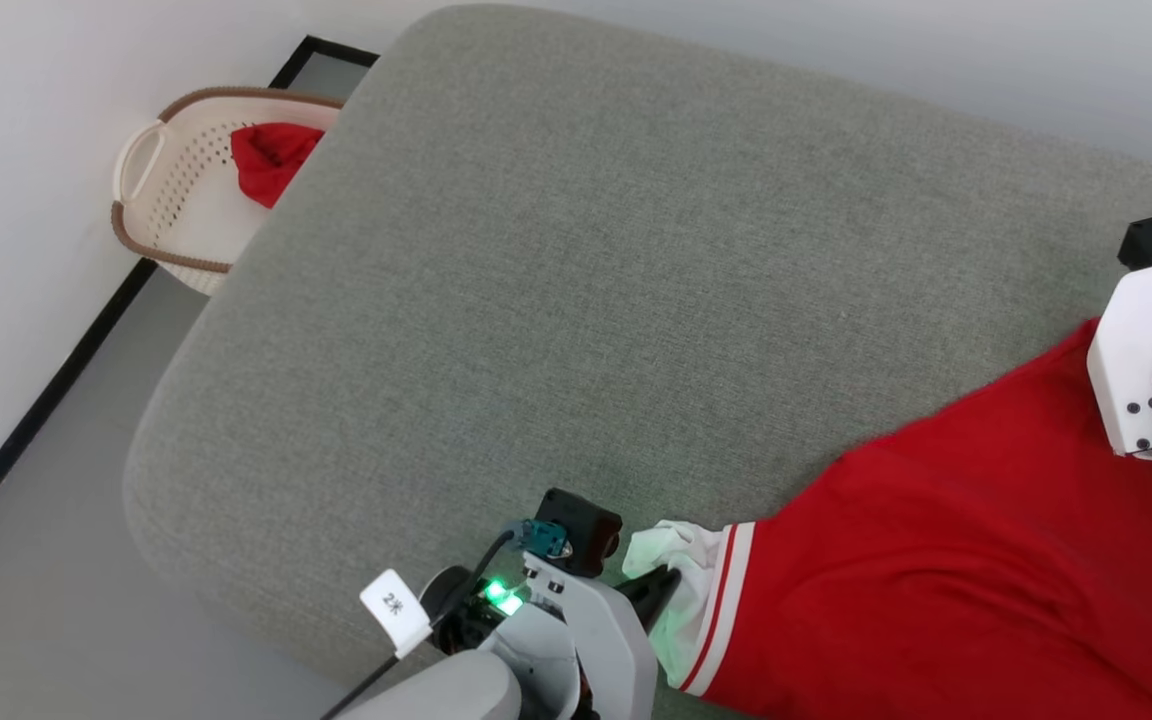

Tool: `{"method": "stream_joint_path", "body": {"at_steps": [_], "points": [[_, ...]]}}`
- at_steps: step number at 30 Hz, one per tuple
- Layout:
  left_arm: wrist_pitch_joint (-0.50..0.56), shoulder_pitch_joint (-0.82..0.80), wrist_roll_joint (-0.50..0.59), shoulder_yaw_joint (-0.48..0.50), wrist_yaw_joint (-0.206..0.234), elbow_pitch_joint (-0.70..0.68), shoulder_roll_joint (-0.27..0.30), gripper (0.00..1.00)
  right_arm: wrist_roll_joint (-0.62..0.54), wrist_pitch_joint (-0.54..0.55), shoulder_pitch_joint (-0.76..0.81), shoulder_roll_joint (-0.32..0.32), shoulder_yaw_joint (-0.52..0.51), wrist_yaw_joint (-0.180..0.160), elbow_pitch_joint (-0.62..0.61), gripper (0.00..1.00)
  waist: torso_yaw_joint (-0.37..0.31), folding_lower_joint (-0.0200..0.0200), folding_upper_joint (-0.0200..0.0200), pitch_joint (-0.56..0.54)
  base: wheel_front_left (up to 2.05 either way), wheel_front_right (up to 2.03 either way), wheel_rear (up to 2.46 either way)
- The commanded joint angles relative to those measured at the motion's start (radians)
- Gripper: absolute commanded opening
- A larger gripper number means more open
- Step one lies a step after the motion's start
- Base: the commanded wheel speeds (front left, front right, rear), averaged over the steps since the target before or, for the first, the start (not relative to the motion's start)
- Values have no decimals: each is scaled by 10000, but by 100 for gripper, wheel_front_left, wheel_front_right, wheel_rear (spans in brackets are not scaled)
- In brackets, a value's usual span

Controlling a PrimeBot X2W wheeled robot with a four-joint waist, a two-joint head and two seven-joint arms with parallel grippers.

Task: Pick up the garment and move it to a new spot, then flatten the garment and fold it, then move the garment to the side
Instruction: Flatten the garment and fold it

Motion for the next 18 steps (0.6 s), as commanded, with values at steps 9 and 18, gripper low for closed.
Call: {"method": "stream_joint_path", "body": {"at_steps": [9, 18], "points": [[398, -181, -233, 11, -143, 86, 381, 0, 168, -288, -482, 374, 202, -12, 409, 0, -599, 0, -1, -257, 0, 0, 0], [1954, -1442, 51, 25, -327, -655, 1751, 0, 832, -797, -1241, 128, 470, -12, -742, 0, -1547, 0, -1, -963, 0, 0, 0]]}}
